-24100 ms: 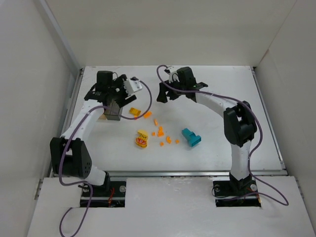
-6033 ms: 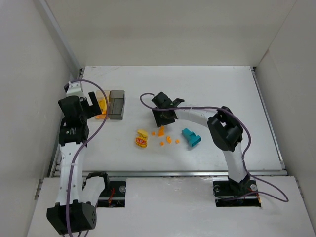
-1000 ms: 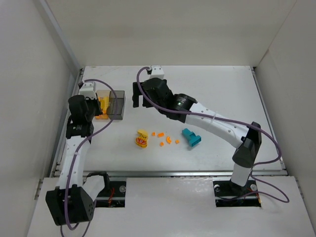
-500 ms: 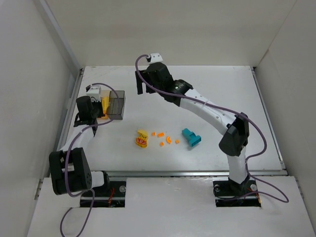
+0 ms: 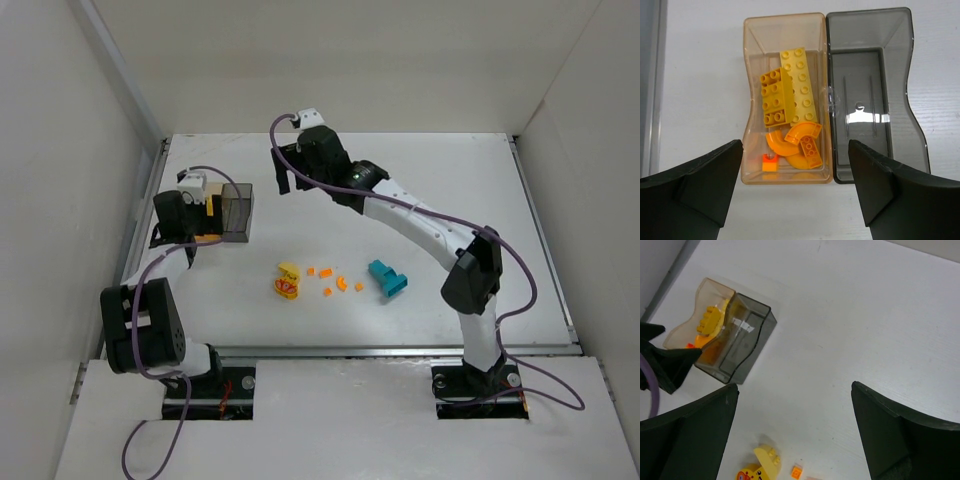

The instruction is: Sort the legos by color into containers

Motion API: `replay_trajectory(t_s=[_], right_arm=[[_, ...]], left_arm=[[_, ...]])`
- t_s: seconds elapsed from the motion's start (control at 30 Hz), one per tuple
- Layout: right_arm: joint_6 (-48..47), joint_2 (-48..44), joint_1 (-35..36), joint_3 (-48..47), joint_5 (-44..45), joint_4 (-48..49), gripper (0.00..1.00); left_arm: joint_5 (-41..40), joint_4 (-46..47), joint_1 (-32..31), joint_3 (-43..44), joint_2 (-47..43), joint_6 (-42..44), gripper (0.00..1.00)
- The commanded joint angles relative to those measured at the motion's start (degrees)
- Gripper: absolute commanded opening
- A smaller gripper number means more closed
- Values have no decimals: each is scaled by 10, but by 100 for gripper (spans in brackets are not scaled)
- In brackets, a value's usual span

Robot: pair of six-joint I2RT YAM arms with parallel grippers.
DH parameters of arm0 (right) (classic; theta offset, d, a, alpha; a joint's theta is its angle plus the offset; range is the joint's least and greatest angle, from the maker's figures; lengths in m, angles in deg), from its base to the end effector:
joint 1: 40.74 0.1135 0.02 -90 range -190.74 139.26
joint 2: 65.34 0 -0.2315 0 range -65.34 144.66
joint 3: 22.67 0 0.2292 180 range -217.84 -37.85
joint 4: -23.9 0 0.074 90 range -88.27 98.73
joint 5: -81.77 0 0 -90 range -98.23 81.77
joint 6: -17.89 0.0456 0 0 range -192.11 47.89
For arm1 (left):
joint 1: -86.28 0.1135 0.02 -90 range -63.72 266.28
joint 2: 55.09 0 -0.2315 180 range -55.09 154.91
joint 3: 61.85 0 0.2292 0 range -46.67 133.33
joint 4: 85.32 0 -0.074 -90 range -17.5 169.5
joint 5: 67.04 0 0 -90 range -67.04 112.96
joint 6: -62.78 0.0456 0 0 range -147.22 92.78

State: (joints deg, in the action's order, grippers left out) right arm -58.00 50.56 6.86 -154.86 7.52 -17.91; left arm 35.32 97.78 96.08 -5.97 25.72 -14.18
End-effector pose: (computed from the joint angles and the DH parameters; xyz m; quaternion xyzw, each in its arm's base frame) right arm 0.3109 0.3221 0.3352 -0.1714 0.8234 0.1715 0.5131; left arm 0.2982 0.0416 0.2013 0.0836 0.8214 0.0229 0.5638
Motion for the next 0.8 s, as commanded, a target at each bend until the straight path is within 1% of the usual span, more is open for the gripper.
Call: replay_trajectory(t_s=[0.0,0.07,0.1,0.2,0.23,0.27,0.3,0.37,0.4,0.47,0.53,0.6,0.7,0.77], right_arm=[[0,-45,-3,31,-6,4,100],[0,-64,-3,62,-12,4,100],[0,-64,-3,71,-12,-10,100],[6,-64,-3,100,-17,-74,100],[6,-64,-3,110,-25,-89,100],[6,-64,-3,124,-52,-111,100],[11,-64,-3,155,-73,-117,100],[6,-64,-3,194,-122,-117,100],[6,-64,-3,238,-169,-102,100],[-2,-71,-3,274,-177,-86,100],[-8,-86,2,316,-172,-64,94],[-16,-94,2,337,-172,-52,91],[-23,-94,2,355,-172,-52,91],[-23,-73,7,355,-178,-71,91]], left_arm=[[-20,-1,-3,36,-28,11,84],[-43,-24,-3,55,-46,-8,84],[-59,-37,-3,64,-53,-13,84],[-66,-94,-3,85,-86,-33,84],[-66,-107,-9,92,-105,-38,84],[-66,-132,-9,92,-115,-38,84],[-66,-142,-17,92,-125,-43,84],[-48,-158,-17,79,-158,-43,84],[-40,-173,-17,66,-170,-43,86],[-31,-189,-17,54,-195,-43,86],[-24,-217,-17,40,-229,-43,86],[-19,-239,-17,40,-257,-38,86],[-24,-276,-17,40,-284,-38,86],[-24,-289,-17,35,-296,-33,86]])
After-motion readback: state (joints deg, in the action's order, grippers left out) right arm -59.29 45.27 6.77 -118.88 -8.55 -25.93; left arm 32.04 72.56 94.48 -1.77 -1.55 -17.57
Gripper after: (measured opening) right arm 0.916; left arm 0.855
